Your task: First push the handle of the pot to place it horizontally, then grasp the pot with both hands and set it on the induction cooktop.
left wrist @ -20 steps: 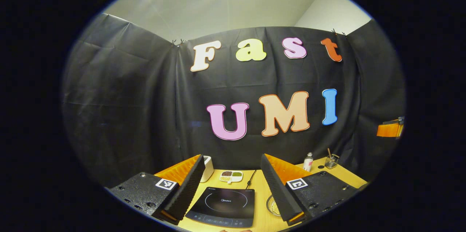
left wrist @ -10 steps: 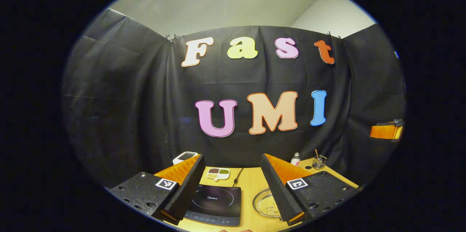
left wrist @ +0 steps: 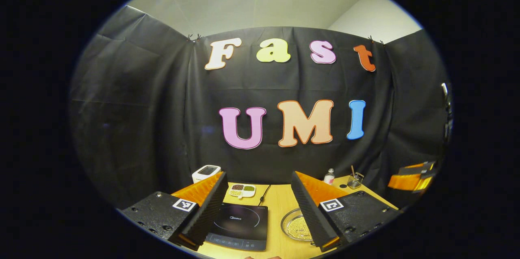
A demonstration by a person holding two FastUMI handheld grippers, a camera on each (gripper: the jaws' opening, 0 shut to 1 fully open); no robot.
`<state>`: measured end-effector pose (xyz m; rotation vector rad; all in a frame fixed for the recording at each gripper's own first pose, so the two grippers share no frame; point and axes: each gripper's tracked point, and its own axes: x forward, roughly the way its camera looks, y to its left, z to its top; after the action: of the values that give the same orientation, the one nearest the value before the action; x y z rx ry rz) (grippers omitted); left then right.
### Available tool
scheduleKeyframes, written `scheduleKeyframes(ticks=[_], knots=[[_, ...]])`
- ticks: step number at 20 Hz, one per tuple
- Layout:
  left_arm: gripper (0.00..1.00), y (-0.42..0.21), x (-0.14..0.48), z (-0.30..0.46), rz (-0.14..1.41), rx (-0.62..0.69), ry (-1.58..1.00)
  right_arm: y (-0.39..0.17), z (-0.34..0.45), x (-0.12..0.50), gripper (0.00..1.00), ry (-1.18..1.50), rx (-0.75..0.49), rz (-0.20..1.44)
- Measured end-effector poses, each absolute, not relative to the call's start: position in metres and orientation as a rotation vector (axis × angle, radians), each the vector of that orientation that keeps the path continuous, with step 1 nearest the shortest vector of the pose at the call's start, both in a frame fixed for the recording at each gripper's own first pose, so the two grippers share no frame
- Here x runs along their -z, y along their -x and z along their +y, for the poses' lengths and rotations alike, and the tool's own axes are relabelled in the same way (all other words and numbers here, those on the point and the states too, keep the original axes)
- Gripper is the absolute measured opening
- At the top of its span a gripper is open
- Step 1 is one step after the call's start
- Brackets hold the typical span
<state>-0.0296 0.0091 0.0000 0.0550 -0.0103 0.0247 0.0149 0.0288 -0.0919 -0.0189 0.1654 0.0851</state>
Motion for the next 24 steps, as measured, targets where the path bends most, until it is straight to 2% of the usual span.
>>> scheduleKeyframes(ticks=[2, 3, 4, 5, 6, 9, 11, 13, 14, 16, 17, 18, 19, 20, 24], knots=[[0.95, 0.031, 0.000, 0.017, -0.015, -0.033, -0.070, -0.025, 0.039, 0.129, 0.53, 0.040, -0.103, 0.232], [0.95, 0.032, 0.000, 0.021, -0.019, -0.040, -0.071, -0.028, 0.046, 0.146, 0.48, 0.041, -0.120, 0.268], [0.94, 0.033, 0.000, 0.025, -0.021, -0.046, -0.068, -0.031, 0.054, 0.164, 0.38, 0.035, -0.141, 0.307], [0.91, 0.033, 0.000, 0.028, -0.021, -0.051, -0.063, -0.029, 0.061, 0.178, 0.33, 0.040, -0.161, 0.340], [0.94, 0.034, 0.001, 0.030, -0.021, -0.054, -0.059, -0.031, 0.066, 0.188, 0.31, 0.048, -0.170, 0.358], [0.95, 0.036, 0.000, 0.035, -0.025, -0.062, -0.069, -0.033, 0.086, 0.224, 0.31, 0.069, -0.219, 0.426], [0.91, 0.039, -0.002, 0.033, -0.032, -0.057, -0.073, -0.039, 0.094, 0.248, 0.31, 0.041, -0.233, 0.469], [0.95, 0.042, -0.004, 0.030, -0.037, -0.050, -0.084, -0.033, 0.103, 0.270, 0.05, 0.061, -0.260, 0.540], [0.91, 0.043, -0.004, 0.028, -0.043, -0.045, -0.089, -0.033, 0.100, 0.278, 0.00, 0.092, -0.245, 0.549], [0.91, 0.047, -0.007, 0.024, -0.054, -0.039, -0.093, -0.030, 0.113, 0.300, 0.00, 0.058, -0.285, 0.606], [0.91, 0.049, -0.007, 0.019, -0.055, -0.030, -0.101, -0.026, 0.123, 0.313, 0.05, 0.008, -0.318, 0.645], [0.91, 0.050, -0.004, 0.016, -0.052, -0.022, -0.112, -0.025, 0.131, 0.325, 0.00, -0.031, -0.341, 0.673], [0.91, 0.052, -0.002, 0.013, -0.053, -0.015, -0.124, -0.027, 0.133, 0.337, 0.00, -0.066, -0.349, 0.698], [0.91, 0.052, -0.002, 0.013, -0.053, -0.018, -0.131, -0.027, 0.134, 0.346, 0.05, -0.092, -0.354, 0.726], [0.95, 0.050, 0.000, 0.004, -0.061, -0.009, -0.102, -0.037, 0.129, 0.378, 0.05, -0.155, -0.327, 0.794]])
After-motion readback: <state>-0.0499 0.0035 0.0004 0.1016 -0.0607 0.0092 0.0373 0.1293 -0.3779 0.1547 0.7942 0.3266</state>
